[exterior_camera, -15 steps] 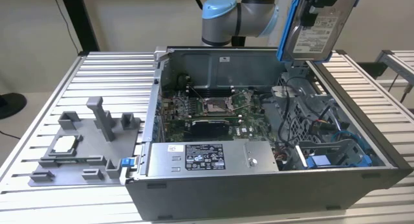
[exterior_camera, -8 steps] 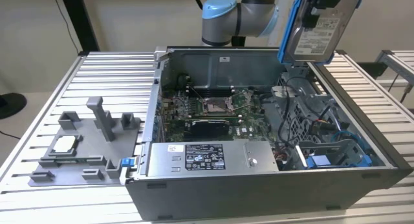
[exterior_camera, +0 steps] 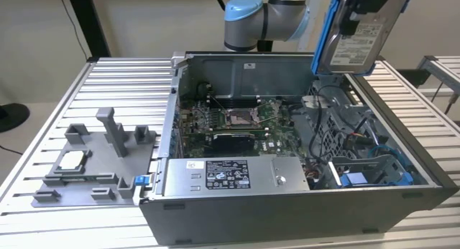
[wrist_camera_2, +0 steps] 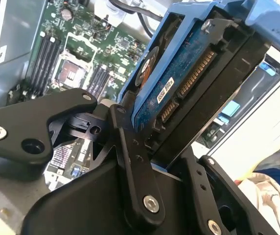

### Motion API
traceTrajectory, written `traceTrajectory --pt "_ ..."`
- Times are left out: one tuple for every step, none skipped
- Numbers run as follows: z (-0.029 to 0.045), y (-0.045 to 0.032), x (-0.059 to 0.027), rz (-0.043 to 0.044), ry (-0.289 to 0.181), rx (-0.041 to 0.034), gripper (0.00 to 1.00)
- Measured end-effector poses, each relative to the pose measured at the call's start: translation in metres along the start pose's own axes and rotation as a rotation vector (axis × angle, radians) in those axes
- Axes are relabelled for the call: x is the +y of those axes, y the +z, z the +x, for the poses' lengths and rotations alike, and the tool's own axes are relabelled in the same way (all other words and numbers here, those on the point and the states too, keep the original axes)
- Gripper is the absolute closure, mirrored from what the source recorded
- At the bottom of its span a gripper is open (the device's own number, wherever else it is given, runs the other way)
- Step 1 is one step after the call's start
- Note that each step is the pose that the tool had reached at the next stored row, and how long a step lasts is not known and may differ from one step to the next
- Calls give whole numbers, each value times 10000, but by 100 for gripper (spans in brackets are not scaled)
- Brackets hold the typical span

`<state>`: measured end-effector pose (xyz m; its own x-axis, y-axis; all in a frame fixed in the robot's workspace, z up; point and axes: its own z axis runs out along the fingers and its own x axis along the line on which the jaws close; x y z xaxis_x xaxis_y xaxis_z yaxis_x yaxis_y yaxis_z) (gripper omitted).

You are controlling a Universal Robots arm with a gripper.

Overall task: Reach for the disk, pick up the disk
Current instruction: 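Pick up the disk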

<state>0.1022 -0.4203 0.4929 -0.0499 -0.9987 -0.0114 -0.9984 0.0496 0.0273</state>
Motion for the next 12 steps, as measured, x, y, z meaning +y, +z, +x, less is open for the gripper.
traceTrajectory --pt "17 0 -1 0 0 0 100" --pt "34 0 -2 0 0 0 100" --pt "49 1 -2 0 0 -1 100" --pt "61 0 -3 0 0 0 100" --pt "75 0 -4 0 0 0 100" --pt "88 1 -4 0 0 -1 100" --pt "101 1 -5 0 0 -1 100" --pt "114 0 -6 0 0 0 100" --pt "127 1 -6 0 0 0 100" --pt "141 1 -7 0 0 -1 100" --pt "153 0 -7 0 0 0 100" --pt "168 1 -8 0 0 0 100"
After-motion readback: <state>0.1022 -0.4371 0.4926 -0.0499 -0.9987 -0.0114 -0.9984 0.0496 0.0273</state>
